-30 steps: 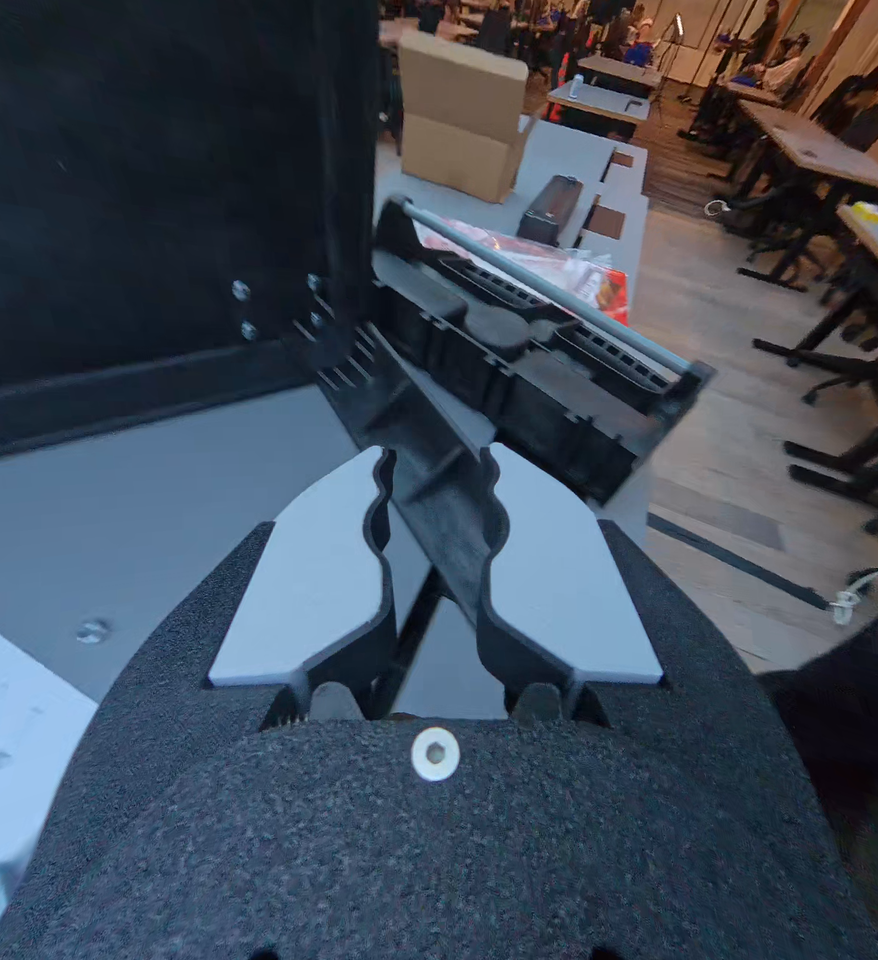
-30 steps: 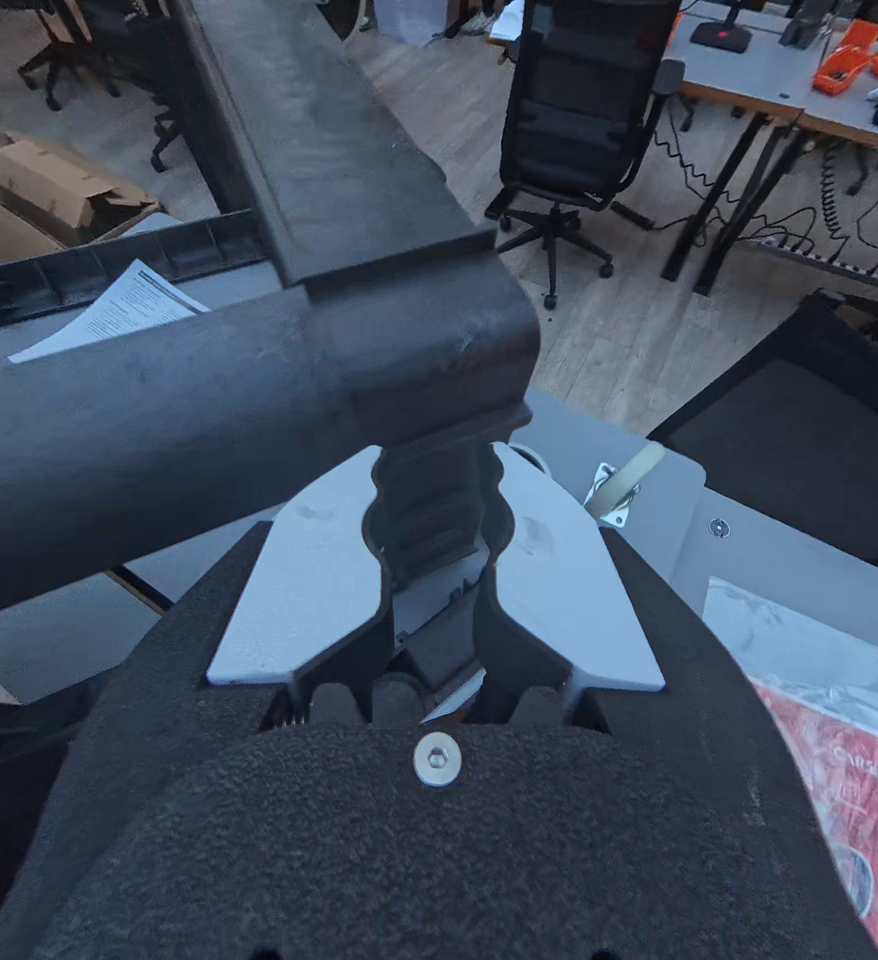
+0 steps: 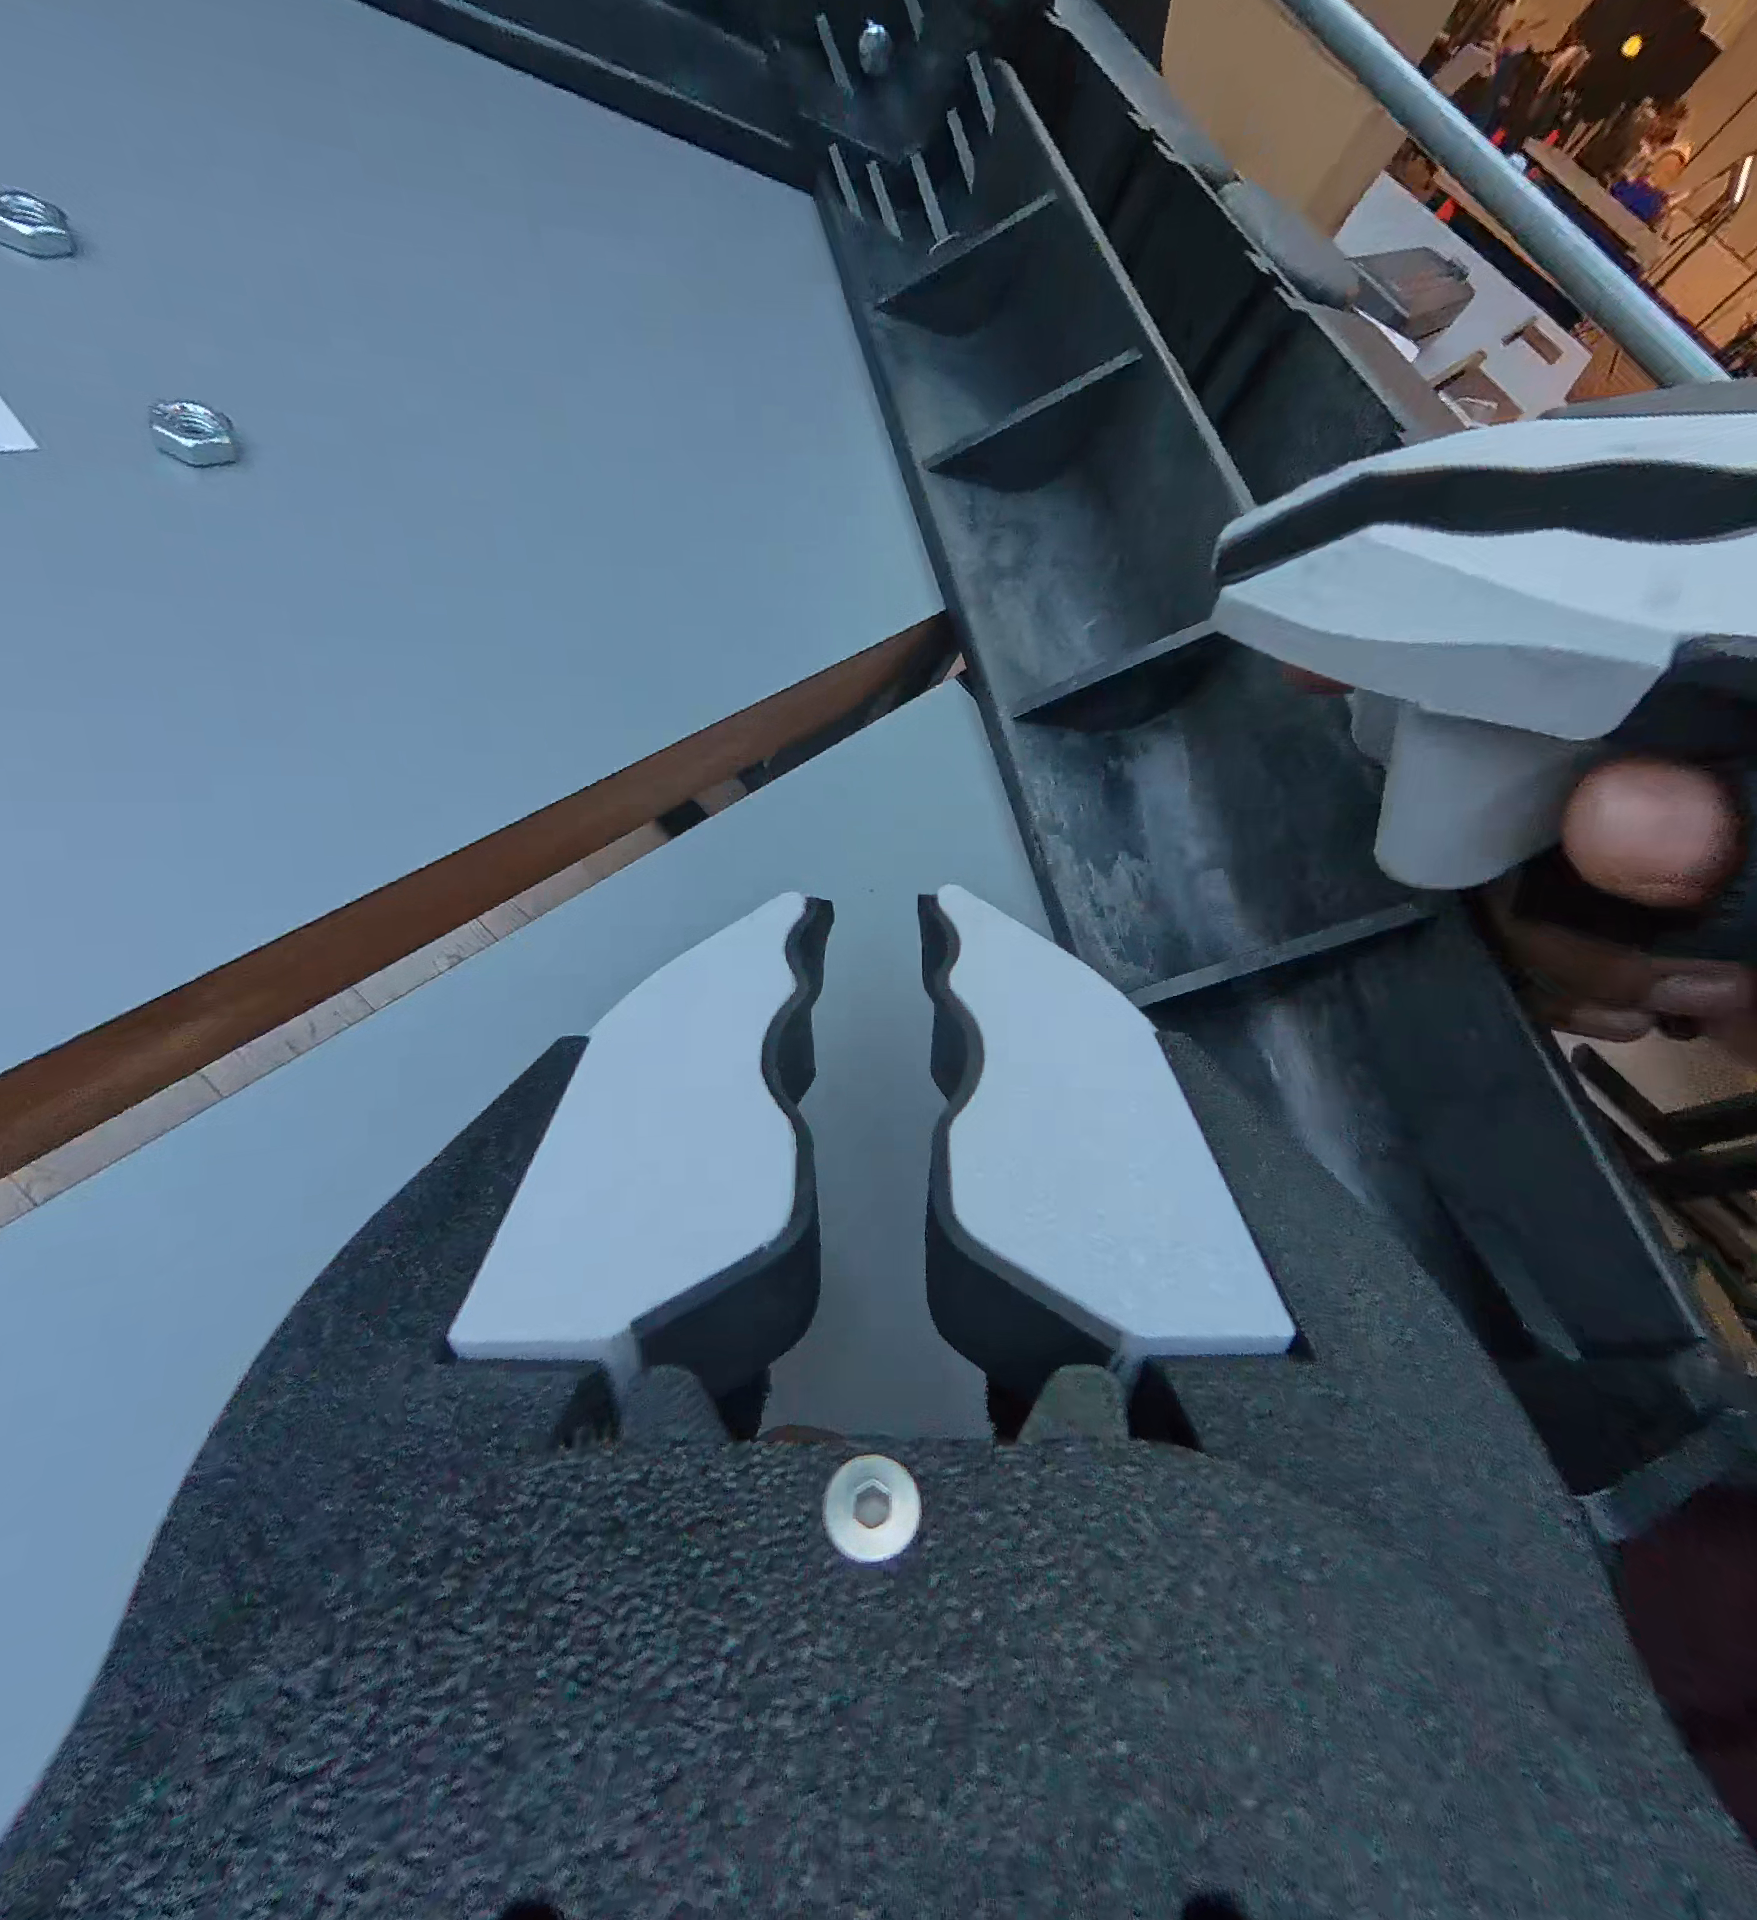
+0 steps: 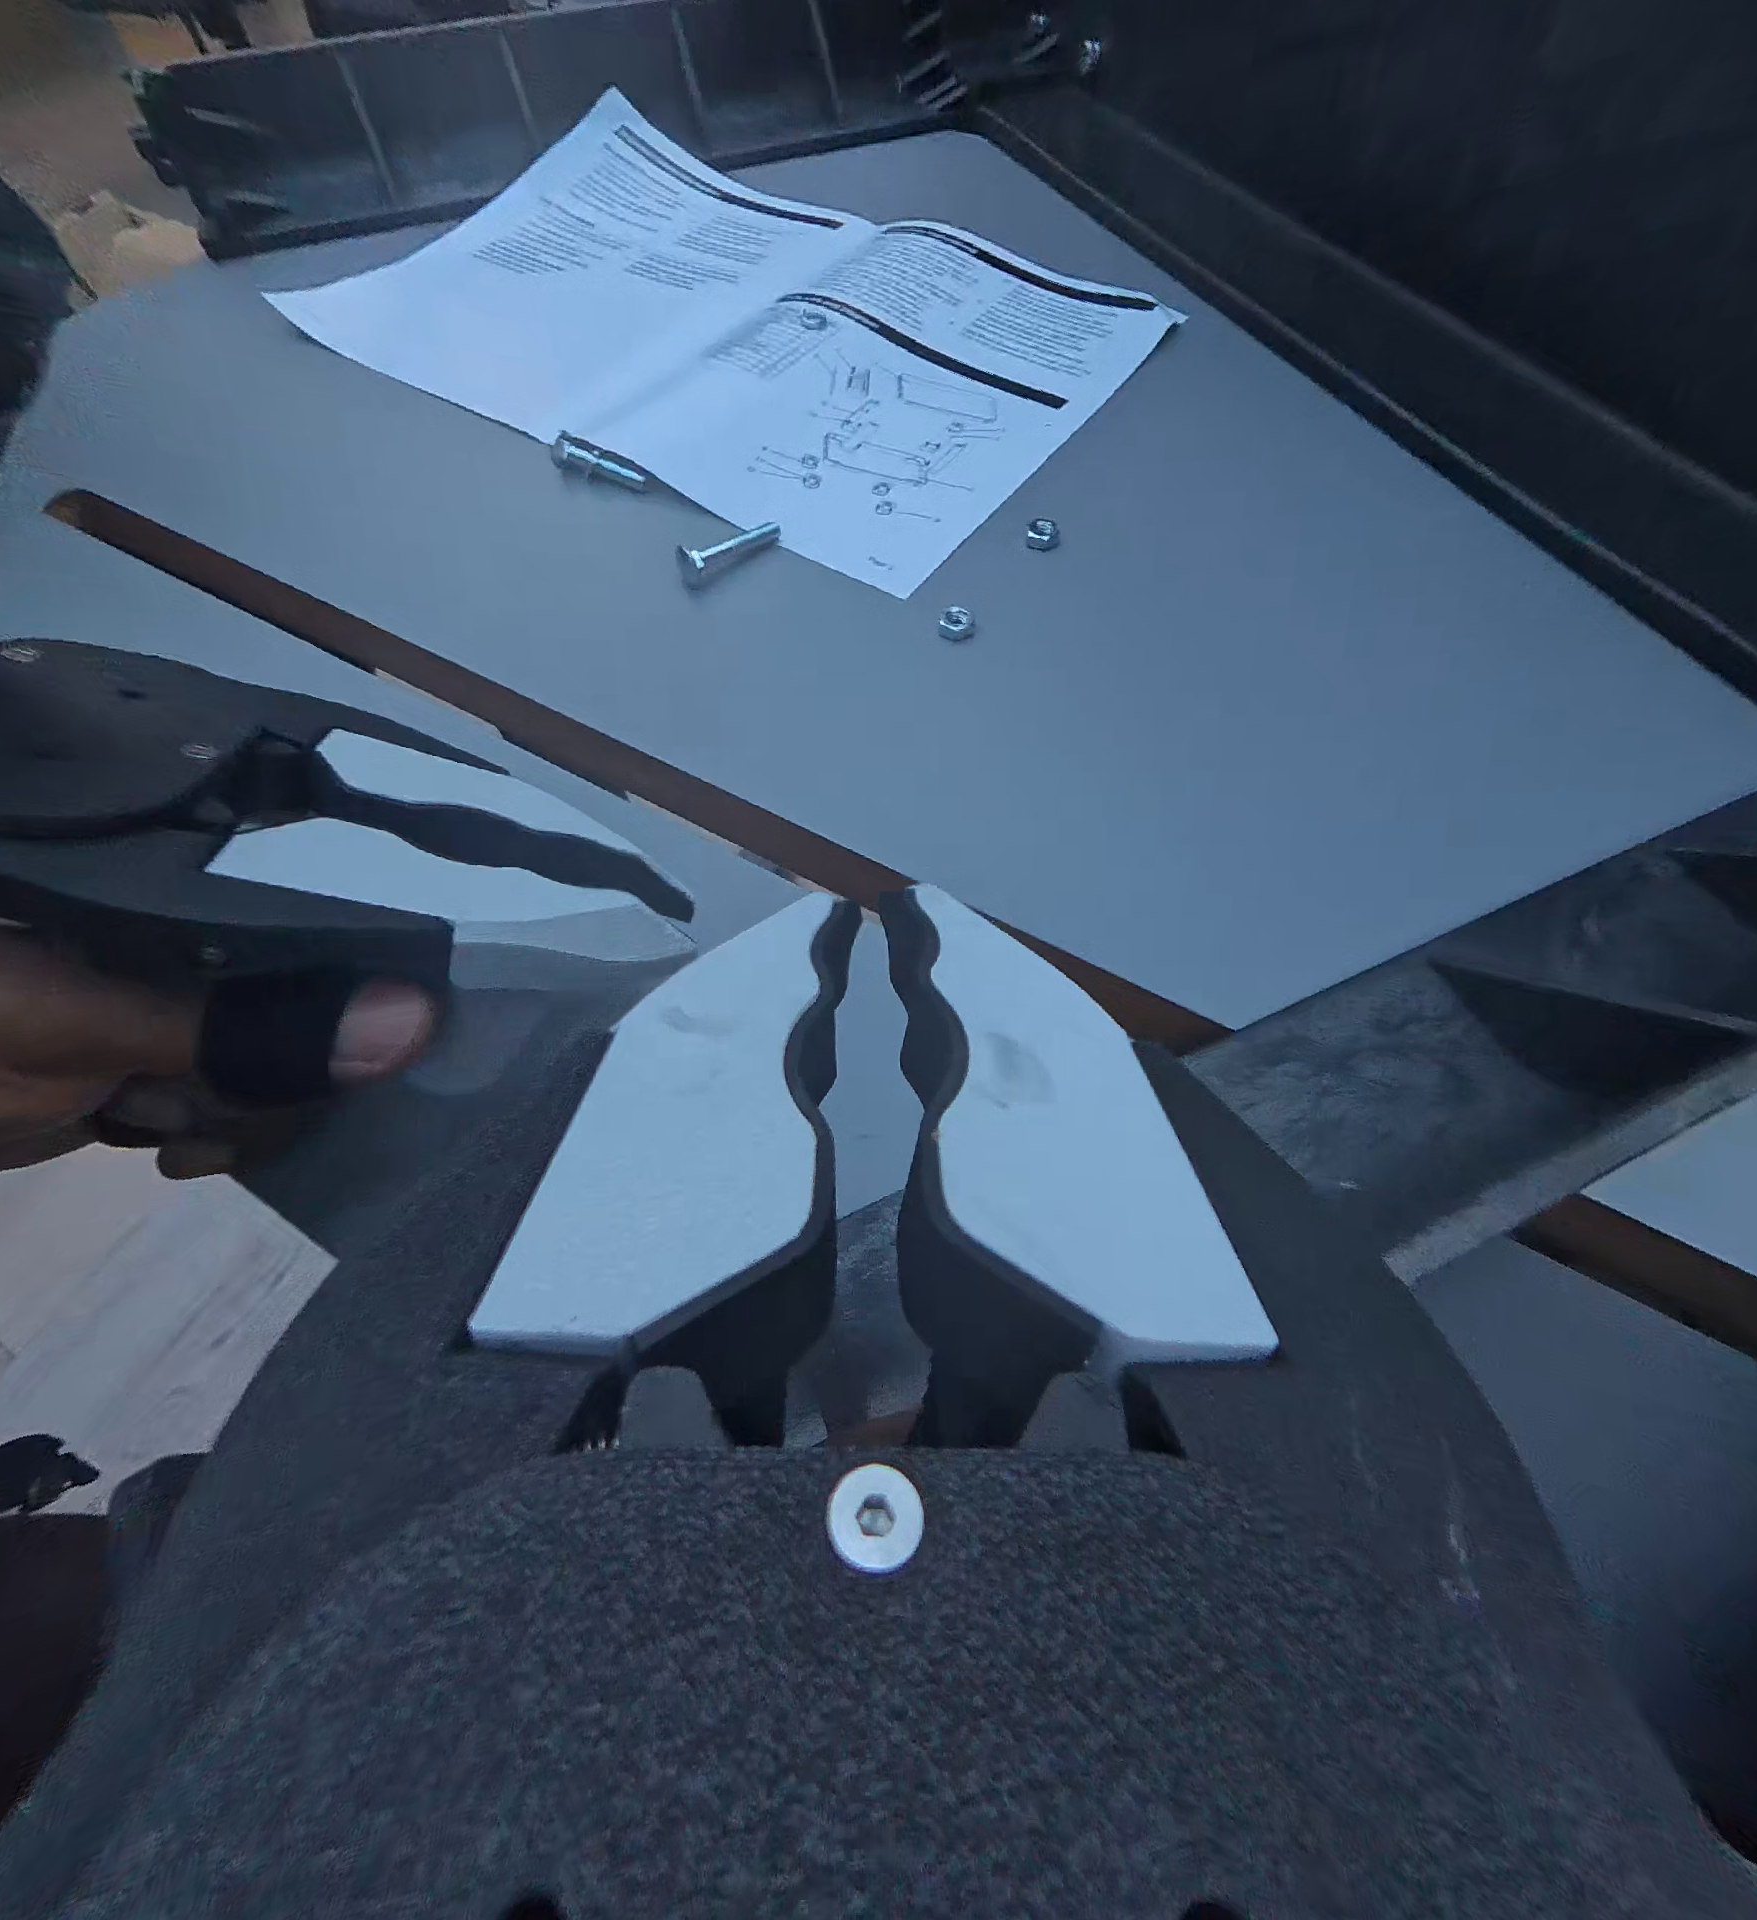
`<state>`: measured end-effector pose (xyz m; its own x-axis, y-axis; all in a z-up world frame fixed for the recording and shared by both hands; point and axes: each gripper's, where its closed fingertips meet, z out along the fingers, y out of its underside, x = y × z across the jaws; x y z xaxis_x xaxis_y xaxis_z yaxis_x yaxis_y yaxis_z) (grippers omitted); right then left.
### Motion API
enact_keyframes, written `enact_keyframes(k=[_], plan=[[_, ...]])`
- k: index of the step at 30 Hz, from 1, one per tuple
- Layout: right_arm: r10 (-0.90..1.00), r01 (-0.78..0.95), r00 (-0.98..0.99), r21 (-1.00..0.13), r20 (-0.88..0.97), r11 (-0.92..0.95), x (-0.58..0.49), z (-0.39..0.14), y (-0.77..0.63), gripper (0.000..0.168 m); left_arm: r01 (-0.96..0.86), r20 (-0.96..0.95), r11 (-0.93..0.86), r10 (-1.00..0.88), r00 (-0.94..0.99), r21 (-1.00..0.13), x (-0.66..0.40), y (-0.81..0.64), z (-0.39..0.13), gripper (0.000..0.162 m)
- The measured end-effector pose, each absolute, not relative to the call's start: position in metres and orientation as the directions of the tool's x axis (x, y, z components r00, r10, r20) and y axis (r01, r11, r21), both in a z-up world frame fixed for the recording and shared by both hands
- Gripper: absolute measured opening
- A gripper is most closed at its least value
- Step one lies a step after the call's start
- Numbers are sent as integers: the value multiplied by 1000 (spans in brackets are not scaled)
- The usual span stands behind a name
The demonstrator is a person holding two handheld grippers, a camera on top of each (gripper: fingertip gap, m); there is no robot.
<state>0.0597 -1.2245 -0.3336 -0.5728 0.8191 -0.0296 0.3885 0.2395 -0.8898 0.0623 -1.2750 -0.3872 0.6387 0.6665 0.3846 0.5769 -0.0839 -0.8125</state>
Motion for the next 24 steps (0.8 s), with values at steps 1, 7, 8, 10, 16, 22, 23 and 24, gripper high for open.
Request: enact_keyframes(k=[1,7,8,10,16,22,23,24], plan=[[817,400,-573,-892,-66,209,60,-332,-1224,10,584,396,-77,663,635,-808,62,-1275,-388,17],[847,447,-529,-866,-55,223,54,-334,-1215,11,625,430,-101,641,636,-774,63,-1271,-395,16],[865,436,-501,-853,35,287,47,-332,-1209,11,632,436,-102,639,634,-768,63,-1271,-395,16],[858,350,-429,-824,282,446,20,-313,-1193,11,643,449,-99,635,629,-759,64,-1271,-396,16],[702,121,-39,-694,711,710,-124,-210,-1141,7,653,452,-122,627,634,-747,66,-1269,-400,16],[698,151,252,-740,670,656,-253,-133,-1080,4,654,439,-156,626,645,-740,68,-1266,-403,16],[702,155,280,-752,655,640,-266,-121,-1072,4,656,438,-157,628,643,-738,68,-1266,-404,16],[708,154,307,-767,636,623,-276,-110,-1065,4,658,438,-158,630,641,-736,68,-1266,-405,16]])
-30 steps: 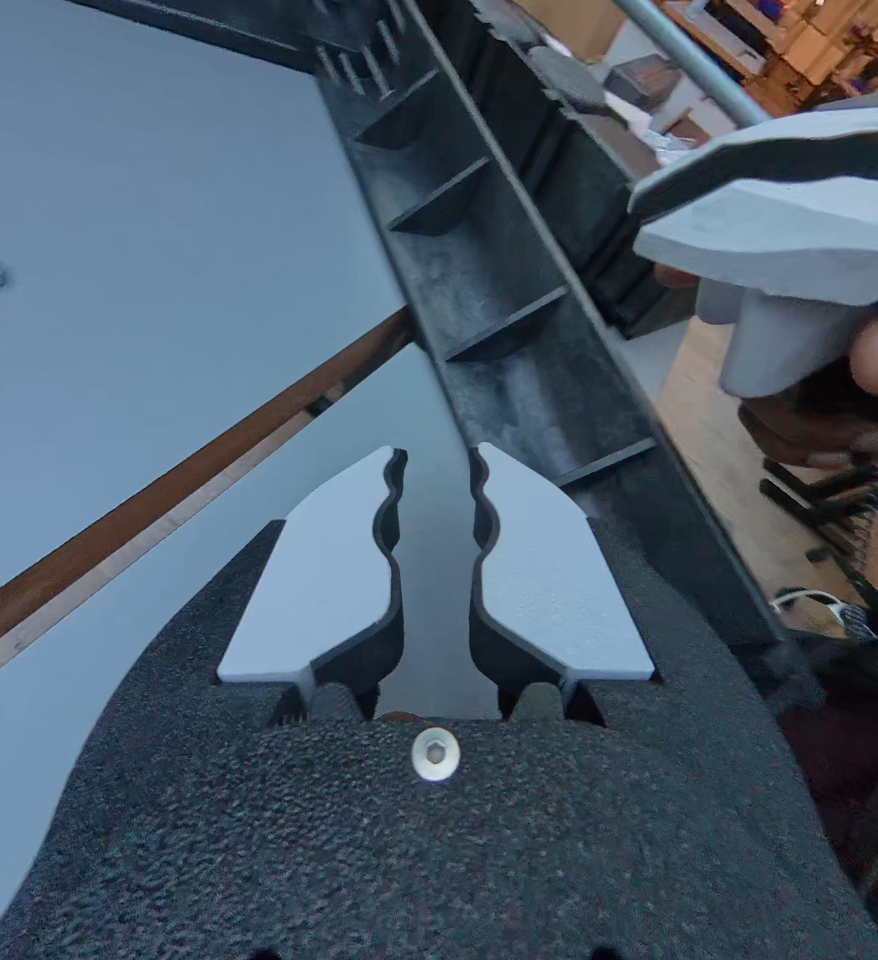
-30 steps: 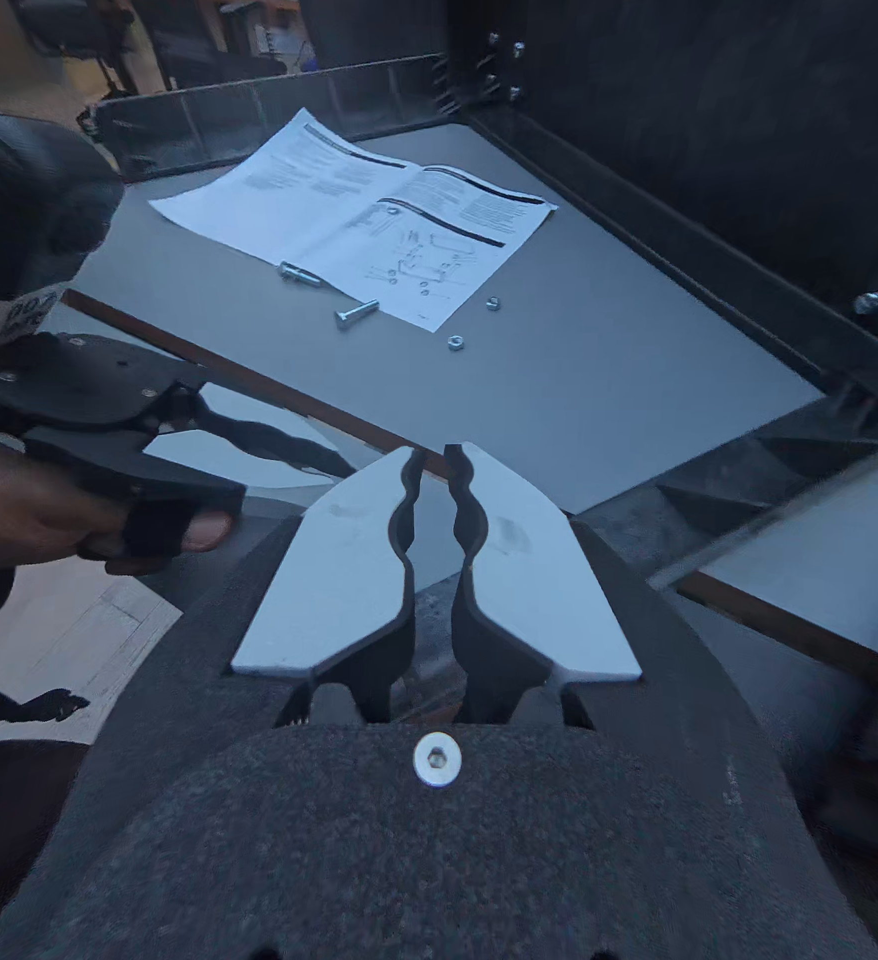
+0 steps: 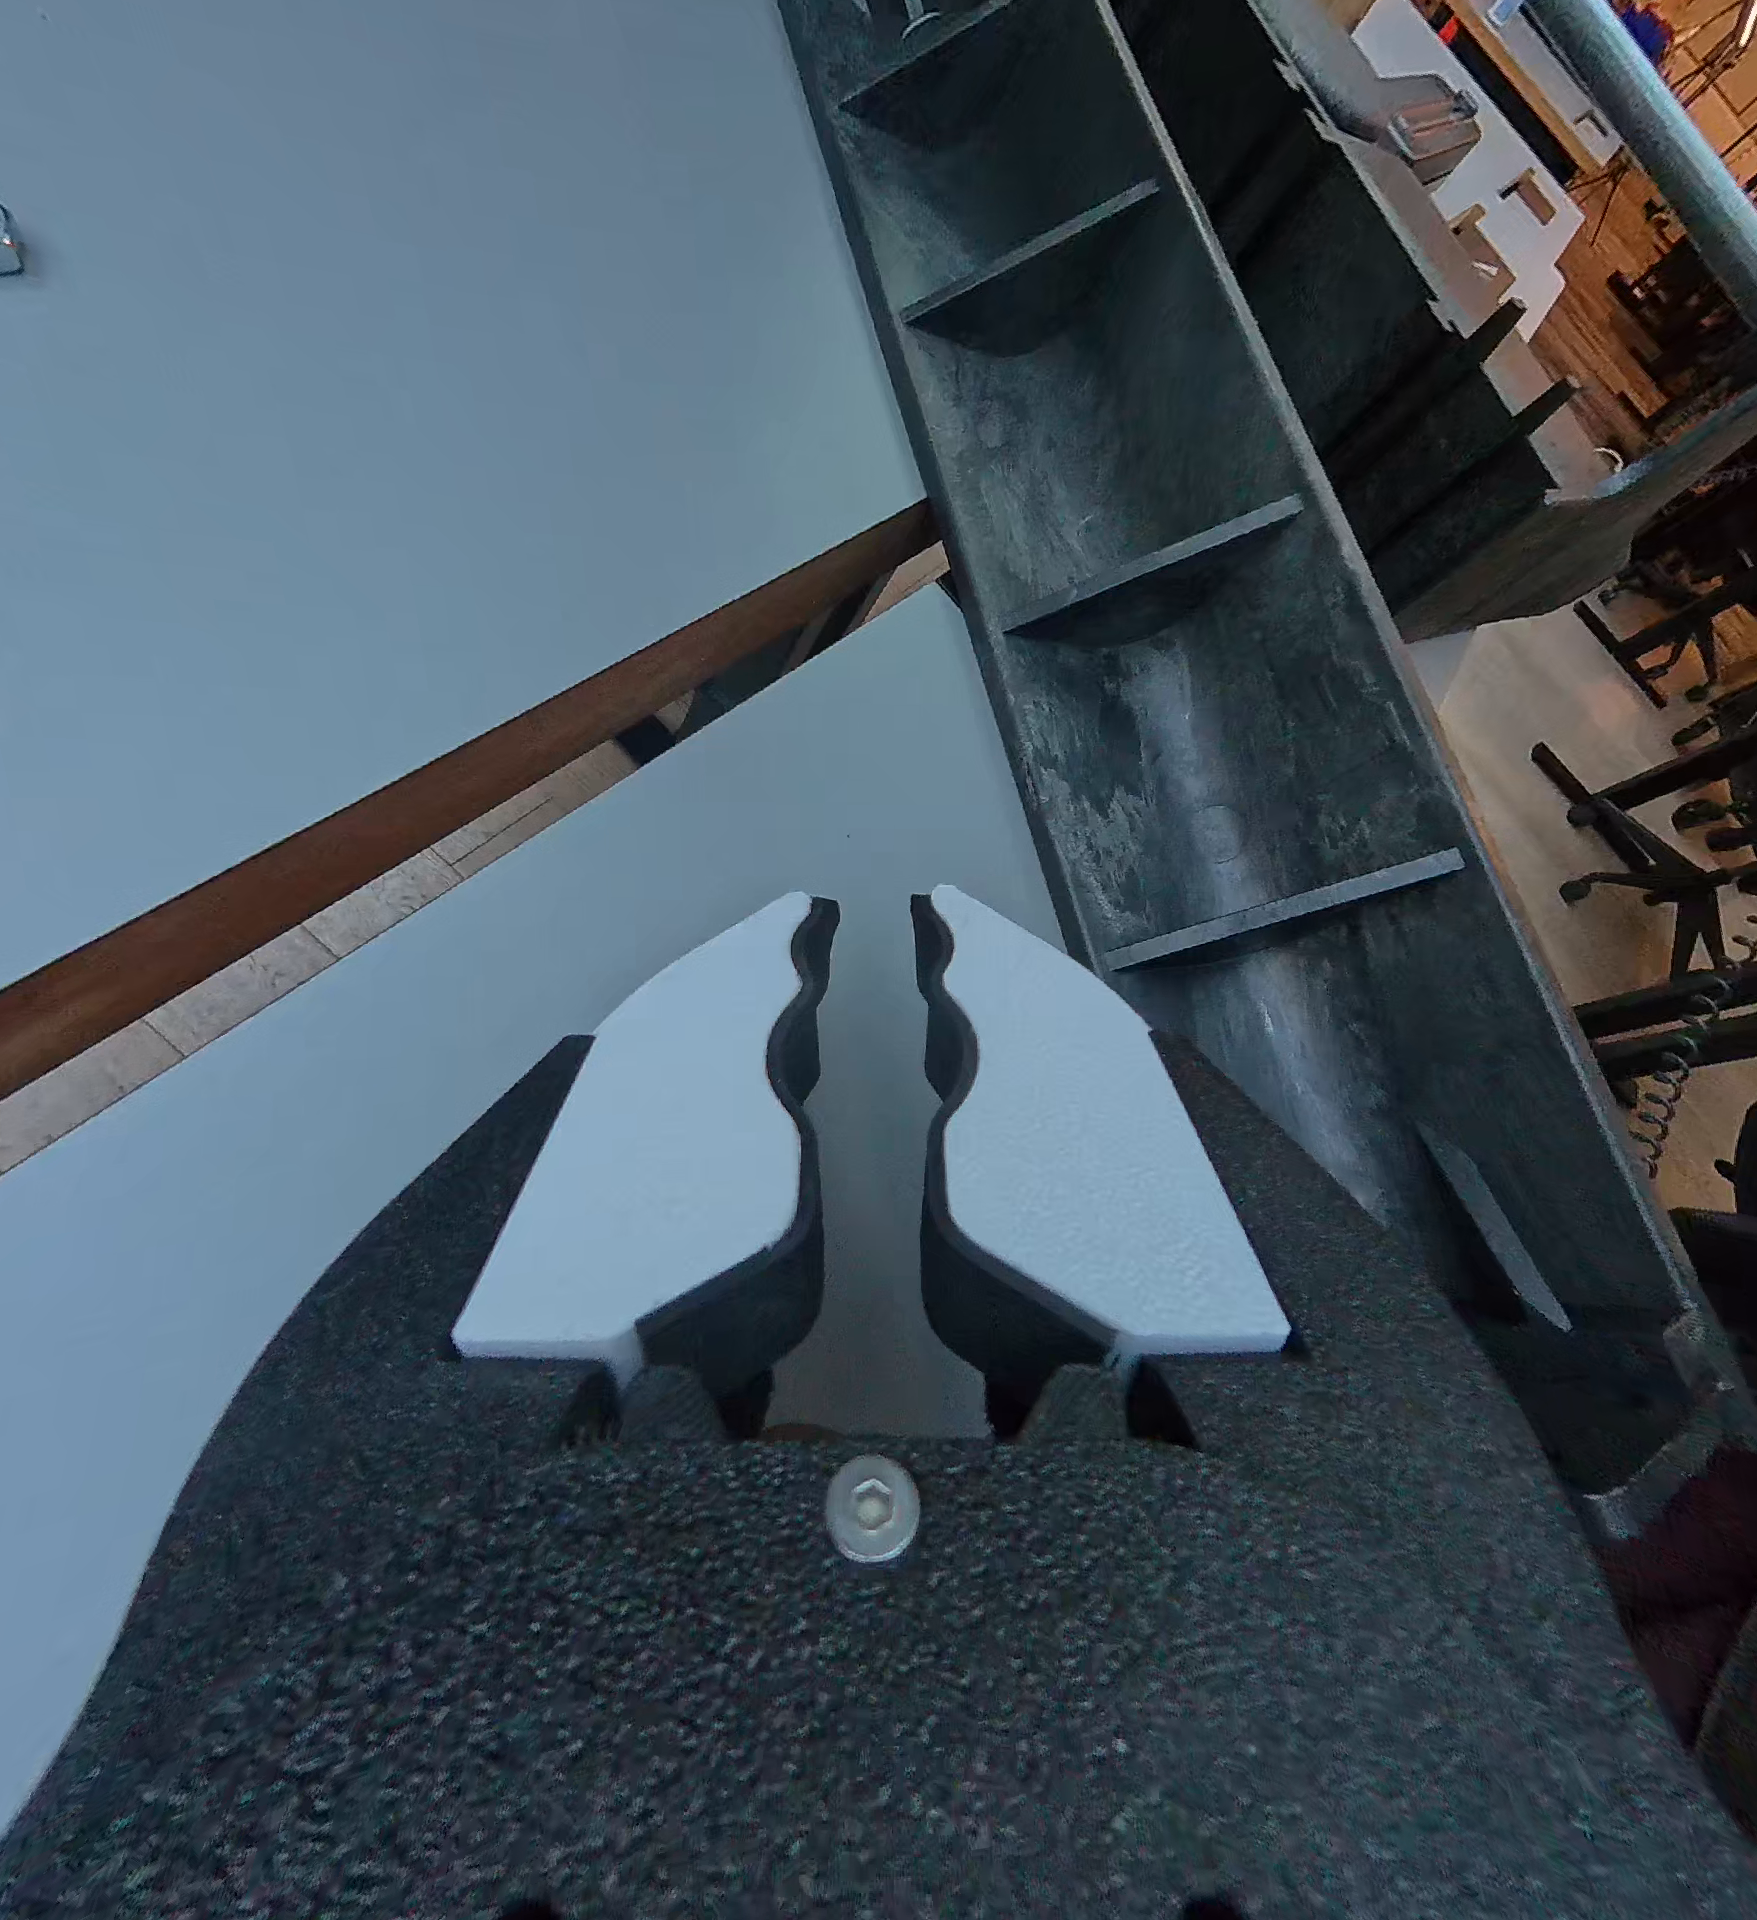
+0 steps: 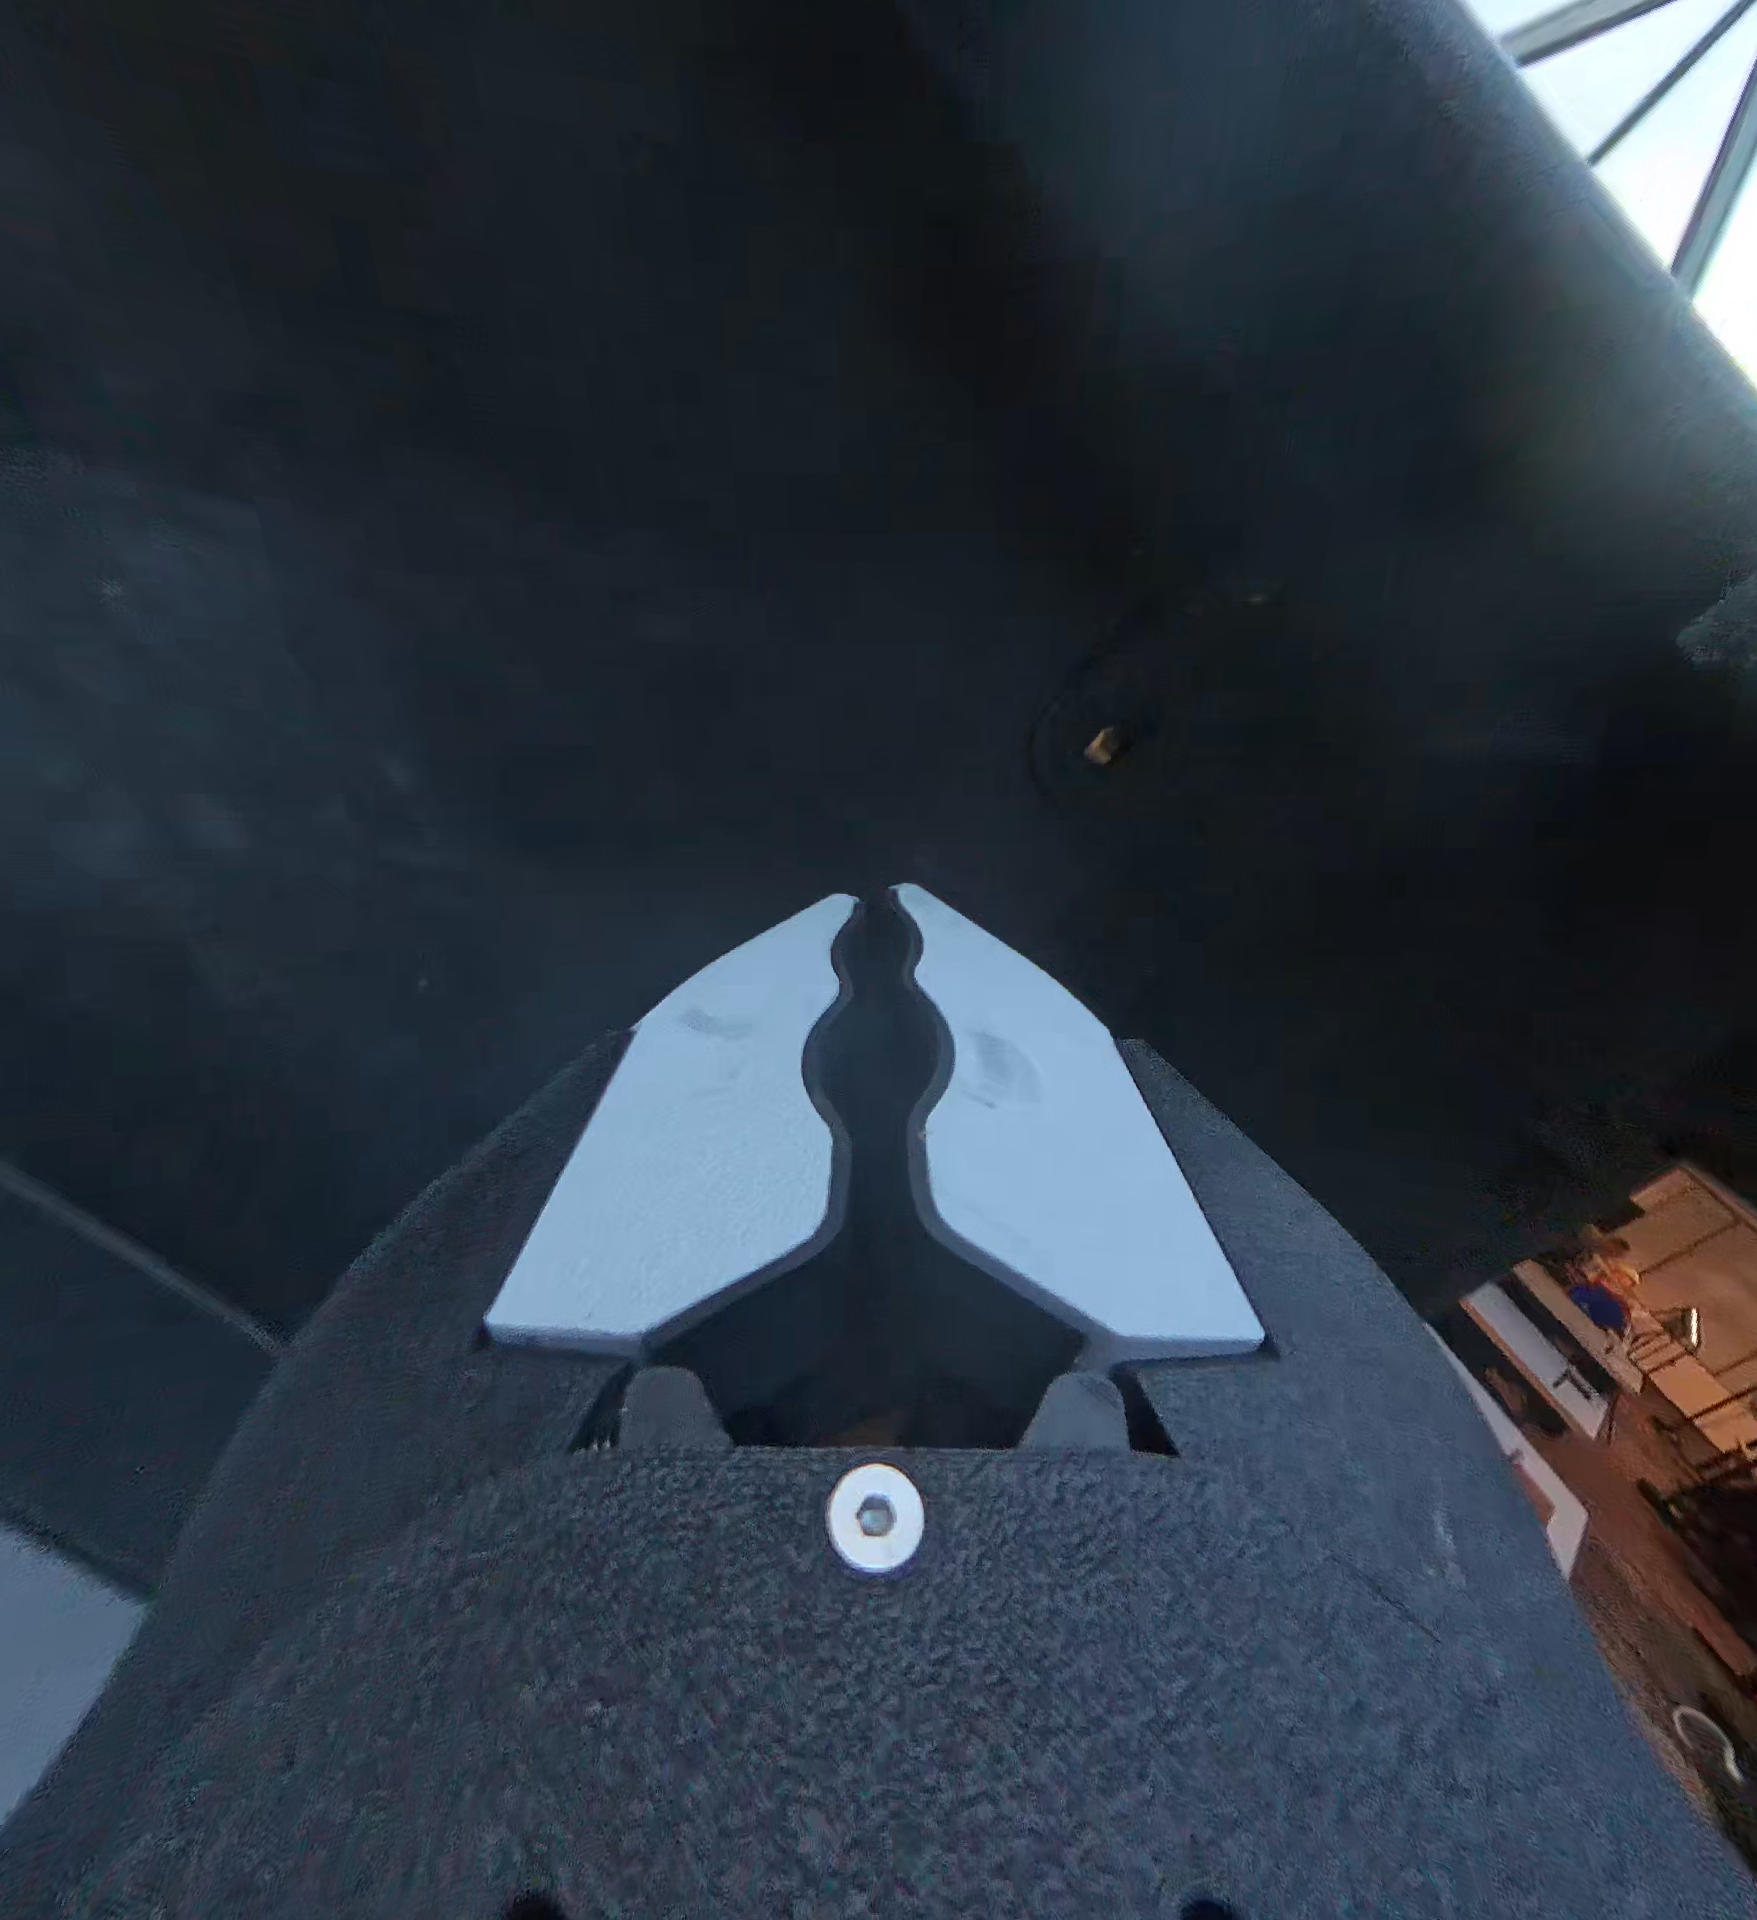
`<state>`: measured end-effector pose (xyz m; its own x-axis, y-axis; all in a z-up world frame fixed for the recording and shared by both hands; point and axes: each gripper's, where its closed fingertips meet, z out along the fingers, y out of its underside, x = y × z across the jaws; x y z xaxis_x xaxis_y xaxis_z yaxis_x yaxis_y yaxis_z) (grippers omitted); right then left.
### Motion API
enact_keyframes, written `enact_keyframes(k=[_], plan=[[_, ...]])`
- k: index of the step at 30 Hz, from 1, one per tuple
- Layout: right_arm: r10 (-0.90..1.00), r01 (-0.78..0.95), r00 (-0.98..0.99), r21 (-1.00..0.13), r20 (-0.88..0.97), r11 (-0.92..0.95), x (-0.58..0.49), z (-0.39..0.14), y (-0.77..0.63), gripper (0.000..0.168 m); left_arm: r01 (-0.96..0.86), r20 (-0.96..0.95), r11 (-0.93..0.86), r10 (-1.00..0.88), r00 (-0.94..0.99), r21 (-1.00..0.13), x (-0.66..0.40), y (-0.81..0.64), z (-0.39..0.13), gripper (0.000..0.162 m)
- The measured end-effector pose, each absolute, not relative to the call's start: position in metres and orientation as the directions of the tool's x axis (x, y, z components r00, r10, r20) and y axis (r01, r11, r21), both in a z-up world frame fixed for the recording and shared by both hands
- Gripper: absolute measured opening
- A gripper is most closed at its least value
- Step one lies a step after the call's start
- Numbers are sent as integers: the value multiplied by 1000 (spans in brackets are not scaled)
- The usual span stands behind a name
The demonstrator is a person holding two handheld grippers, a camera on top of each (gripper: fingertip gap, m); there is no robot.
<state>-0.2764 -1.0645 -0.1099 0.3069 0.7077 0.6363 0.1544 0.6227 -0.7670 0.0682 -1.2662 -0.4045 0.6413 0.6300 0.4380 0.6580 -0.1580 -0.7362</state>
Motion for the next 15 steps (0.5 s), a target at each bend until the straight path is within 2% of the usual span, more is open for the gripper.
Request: enact_keyframes(k=[4,9,15], plan=[[727,172,363,-808,584,563,-308,-82,-1041,4,665,439,-165,633,638,-729,68,-1265,-407,15],[746,214,359,-827,562,520,-322,-83,-1031,4,671,446,-167,628,637,-723,69,-1265,-407,14],[754,178,385,-844,533,506,-313,-85,-1031,4,672,451,-169,621,641,-721,70,-1264,-407,13]])
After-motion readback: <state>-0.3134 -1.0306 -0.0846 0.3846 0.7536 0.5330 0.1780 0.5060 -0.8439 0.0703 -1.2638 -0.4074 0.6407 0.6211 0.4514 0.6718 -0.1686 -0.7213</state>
